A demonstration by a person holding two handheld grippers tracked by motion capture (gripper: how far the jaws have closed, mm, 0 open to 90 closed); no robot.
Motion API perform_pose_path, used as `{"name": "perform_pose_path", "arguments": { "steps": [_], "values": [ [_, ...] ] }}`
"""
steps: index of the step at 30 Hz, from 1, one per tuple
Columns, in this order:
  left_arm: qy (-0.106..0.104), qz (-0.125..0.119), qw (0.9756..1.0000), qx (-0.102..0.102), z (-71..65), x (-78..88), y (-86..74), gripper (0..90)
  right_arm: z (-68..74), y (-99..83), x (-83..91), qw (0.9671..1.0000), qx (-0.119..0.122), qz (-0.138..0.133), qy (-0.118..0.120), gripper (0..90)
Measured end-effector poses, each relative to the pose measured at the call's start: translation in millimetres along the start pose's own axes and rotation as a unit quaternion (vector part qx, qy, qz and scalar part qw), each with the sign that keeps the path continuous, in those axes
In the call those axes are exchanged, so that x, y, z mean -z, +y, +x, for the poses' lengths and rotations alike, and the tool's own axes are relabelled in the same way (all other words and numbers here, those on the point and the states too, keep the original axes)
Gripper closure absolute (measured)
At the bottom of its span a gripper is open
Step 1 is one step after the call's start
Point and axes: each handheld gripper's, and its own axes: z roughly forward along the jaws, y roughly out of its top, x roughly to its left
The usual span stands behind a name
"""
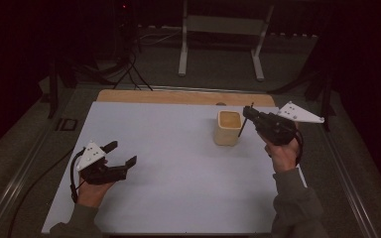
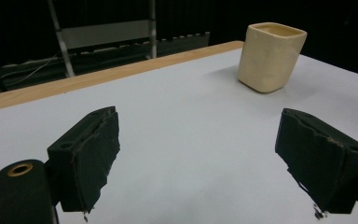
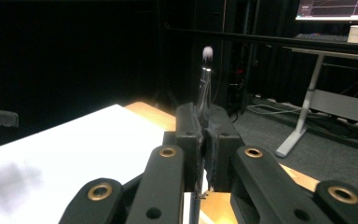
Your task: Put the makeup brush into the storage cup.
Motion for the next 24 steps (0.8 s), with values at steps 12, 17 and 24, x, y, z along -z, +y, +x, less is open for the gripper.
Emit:
{"name": "perform_pose_path", "arguments": {
  "steps": [12,17,24],
  "values": [
    [0.005,0.004,1.0,0.001,3.7,4.3,-2.6,14.9,-8.3,5.0,-8.0,0.9999,-0.007,0.001,-0.011,85.3],
    [0.008,0.001,1.0,0.002,5.2,7.4,-2.9,14.9,-12.4,5.9,-12.1,0.9998,-0.012,0.002,-0.017,85.3],
    [0.011,-0.001,0.9999,0.006,8.1,12.1,-3.6,14.9,-18.4,3.7,-20.1,0.9994,-0.016,0.014,-0.028,85.2]
  ]
}}
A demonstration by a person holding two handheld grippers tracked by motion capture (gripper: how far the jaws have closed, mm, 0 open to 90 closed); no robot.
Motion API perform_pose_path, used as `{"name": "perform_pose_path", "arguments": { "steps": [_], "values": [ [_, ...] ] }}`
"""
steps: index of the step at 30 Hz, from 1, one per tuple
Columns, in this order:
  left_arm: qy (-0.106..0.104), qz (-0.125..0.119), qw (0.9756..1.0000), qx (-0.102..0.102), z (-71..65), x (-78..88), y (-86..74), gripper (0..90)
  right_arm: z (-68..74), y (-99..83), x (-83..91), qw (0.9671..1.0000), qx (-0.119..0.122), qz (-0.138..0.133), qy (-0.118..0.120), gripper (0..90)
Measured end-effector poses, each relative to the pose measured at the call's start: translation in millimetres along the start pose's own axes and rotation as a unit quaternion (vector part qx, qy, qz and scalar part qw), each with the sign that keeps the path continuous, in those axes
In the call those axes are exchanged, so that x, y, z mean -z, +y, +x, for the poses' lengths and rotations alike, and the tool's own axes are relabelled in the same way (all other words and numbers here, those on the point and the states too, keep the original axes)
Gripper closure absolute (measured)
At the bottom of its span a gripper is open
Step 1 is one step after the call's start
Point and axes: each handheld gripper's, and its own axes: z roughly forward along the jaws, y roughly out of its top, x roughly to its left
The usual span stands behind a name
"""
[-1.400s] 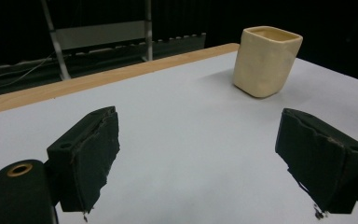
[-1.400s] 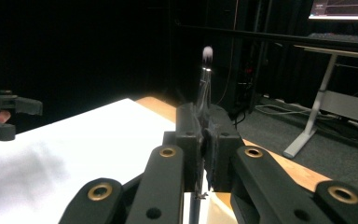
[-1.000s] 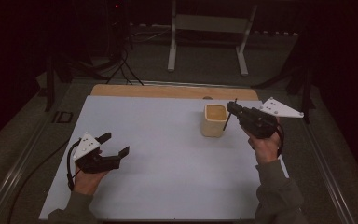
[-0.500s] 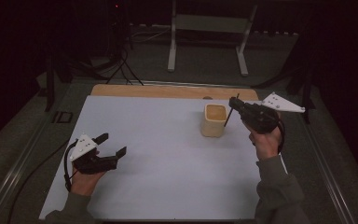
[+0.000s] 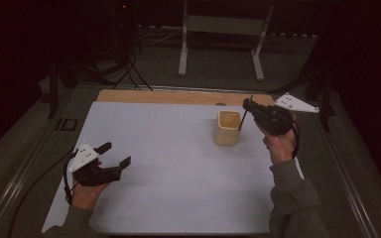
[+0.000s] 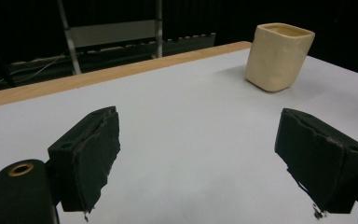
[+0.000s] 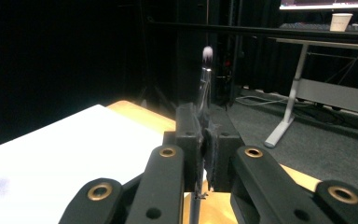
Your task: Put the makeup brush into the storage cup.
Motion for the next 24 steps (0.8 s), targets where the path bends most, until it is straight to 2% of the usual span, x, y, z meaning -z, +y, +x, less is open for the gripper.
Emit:
{"name": "perform_pose_path", "arguments": {
  "steps": [13,24],
  "values": [
    [0.003,0.0,1.0,0.001,1.0,4.8,-1.8,15.0,-7.5,1.3,-16.8,0.9997,-0.005,0.011,-0.02,85.2],
    [0.003,0.002,1.0,0.001,1.0,5.0,-3.0,15.0,-5.9,5.6,-30.3,0.9997,-0.007,0.004,-0.024,85.2]
  ]
}}
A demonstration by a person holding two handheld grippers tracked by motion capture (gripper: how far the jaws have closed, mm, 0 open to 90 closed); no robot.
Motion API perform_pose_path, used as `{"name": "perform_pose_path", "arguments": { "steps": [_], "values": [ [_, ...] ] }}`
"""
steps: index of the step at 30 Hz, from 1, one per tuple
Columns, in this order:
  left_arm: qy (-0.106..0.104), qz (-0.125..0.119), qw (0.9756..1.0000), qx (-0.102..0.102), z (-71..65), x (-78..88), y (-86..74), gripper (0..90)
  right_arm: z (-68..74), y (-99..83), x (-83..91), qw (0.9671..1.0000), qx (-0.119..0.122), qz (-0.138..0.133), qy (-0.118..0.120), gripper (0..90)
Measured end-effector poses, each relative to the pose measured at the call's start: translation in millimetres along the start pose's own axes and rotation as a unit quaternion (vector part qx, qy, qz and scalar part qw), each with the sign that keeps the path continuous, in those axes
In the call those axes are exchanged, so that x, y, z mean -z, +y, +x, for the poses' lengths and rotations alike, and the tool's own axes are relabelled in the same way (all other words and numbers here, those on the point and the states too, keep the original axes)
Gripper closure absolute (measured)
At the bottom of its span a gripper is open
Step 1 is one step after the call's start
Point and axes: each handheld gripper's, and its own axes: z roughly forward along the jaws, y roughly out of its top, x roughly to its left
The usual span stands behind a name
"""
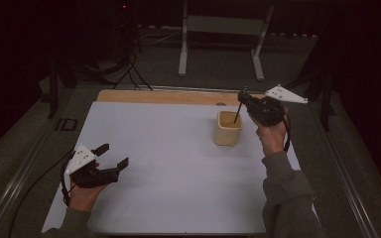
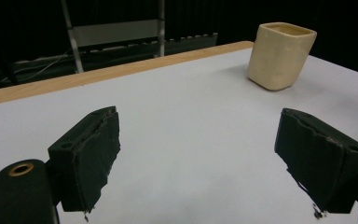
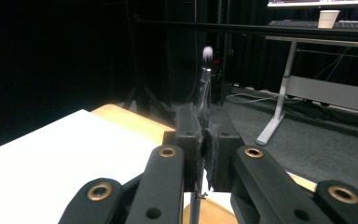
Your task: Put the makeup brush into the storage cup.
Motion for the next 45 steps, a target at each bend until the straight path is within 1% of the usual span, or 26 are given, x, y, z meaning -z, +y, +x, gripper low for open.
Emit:
{"name": "perform_pose_path", "arguments": {
  "steps": [10,22,27,30,33,37,42,45],
  "values": [
    [-0.001,0.003,1.0,-0.002,-1.4,-1.6,-1.1,15.0,-3.0,1.1,-8.8,0.9999,-0.005,0.004,-0.016,85.1],
    [-0.001,0.004,1.0,-0.002,-1.5,-1.8,-1.4,15.0,-3.9,-2.3,-15.0,0.9997,-0.005,0.013,-0.022,85.2],
    [-0.001,0.004,1.0,-0.003,-1.7,-1.9,-1.4,15.0,-3.9,-4.2,-16.8,0.9996,-0.005,0.015,-0.023,85.2],
    [-0.001,0.002,1.0,-0.002,-1.4,-1.3,-1.3,15.0,-2.7,-6.5,-19.3,0.9995,-0.005,0.022,-0.023,85.1],
    [-0.001,0.003,1.0,-0.002,-1.3,-1.3,-1.4,15.1,-1.1,-8.6,-21.1,0.9994,0.0,0.027,-0.023,85.1],
    [-0.001,0.003,1.0,-0.002,-1.6,-1.3,-1.4,15.1,1.4,-11.2,-23.0,0.9993,0.001,0.03,-0.02,85.0],
    [-0.002,0.003,1.0,-0.003,-2.1,-1.8,-1.5,15.1,4.3,-14.1,-25.1,0.9991,0.01,0.037,-0.018,84.9],
    [-0.003,0.005,1.0,-0.005,-2.6,-2.2,-1.5,15.1,5.2,-15.0,-25.8,0.999,0.01,0.039,-0.018,84.9]
  ]
}}
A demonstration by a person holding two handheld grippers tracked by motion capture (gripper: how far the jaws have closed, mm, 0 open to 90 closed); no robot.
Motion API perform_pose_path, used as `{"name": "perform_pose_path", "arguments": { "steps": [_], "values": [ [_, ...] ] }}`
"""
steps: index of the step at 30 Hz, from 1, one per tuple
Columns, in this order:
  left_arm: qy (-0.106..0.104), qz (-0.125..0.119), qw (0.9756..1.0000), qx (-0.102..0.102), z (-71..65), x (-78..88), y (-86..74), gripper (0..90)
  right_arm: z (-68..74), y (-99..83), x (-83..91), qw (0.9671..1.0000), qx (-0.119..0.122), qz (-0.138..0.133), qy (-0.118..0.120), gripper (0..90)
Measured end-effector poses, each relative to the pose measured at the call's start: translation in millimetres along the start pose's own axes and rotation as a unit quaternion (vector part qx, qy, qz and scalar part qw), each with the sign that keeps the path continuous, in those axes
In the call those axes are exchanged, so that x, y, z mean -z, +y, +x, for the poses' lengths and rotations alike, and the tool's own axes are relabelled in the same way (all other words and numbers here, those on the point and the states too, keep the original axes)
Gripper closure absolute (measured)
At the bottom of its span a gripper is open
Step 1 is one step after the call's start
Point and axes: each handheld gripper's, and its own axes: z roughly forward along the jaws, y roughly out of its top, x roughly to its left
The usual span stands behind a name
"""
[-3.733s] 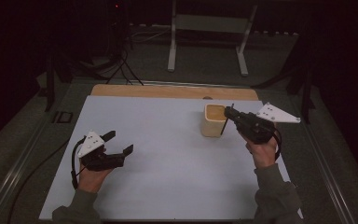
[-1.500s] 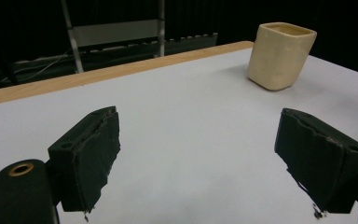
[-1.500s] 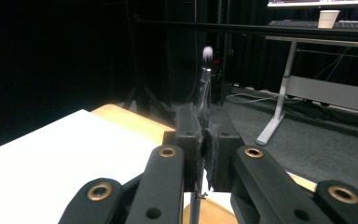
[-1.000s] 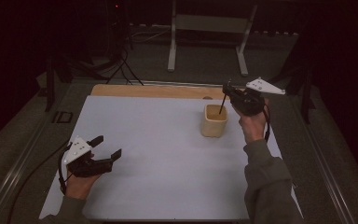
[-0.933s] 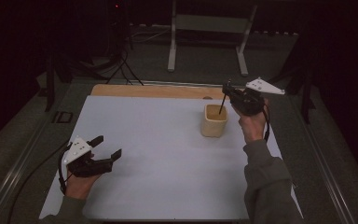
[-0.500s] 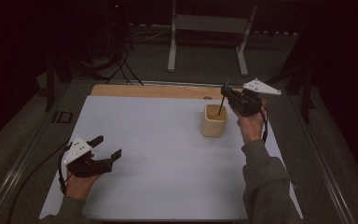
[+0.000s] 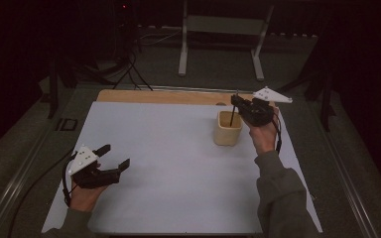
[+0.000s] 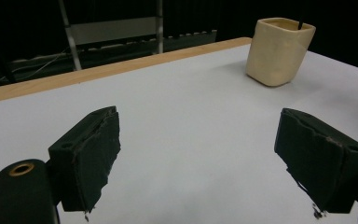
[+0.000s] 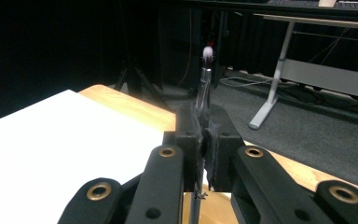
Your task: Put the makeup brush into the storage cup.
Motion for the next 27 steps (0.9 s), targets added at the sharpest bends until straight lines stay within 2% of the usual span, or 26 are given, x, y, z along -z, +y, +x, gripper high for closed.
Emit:
{"name": "perform_pose_path", "arguments": {
  "steps": [7,18,23,24,27],
  "values": [
    [-0.001,0.001,1.0,-0.001,0.1,-0.6,-0.3,15.1,1.9,-2.8,-3.3,0.9999,0.008,0.011,0.0,84.7],
    [-0.001,0.003,1.0,-0.002,-0.2,-0.9,-0.4,15.1,1.7,-15.3,-8.8,0.9995,0.006,0.031,-0.001,84.6],
    [-0.001,0.004,1.0,-0.001,-0.7,-1.5,-0.7,15.1,2.7,-14.5,-8.3,0.9994,0.012,0.033,-0.005,84.3],
    [-0.001,0.004,1.0,-0.001,-0.7,-1.4,-0.7,15.1,2.6,-14.5,-8.2,0.9993,0.013,0.034,-0.005,80.4],
    [-0.002,0.004,1.0,-0.001,-0.4,-1.2,-0.7,15.1,0.9,-15.3,-9.5,0.9991,-0.002,0.041,0.006,39.2]
  ]
}}
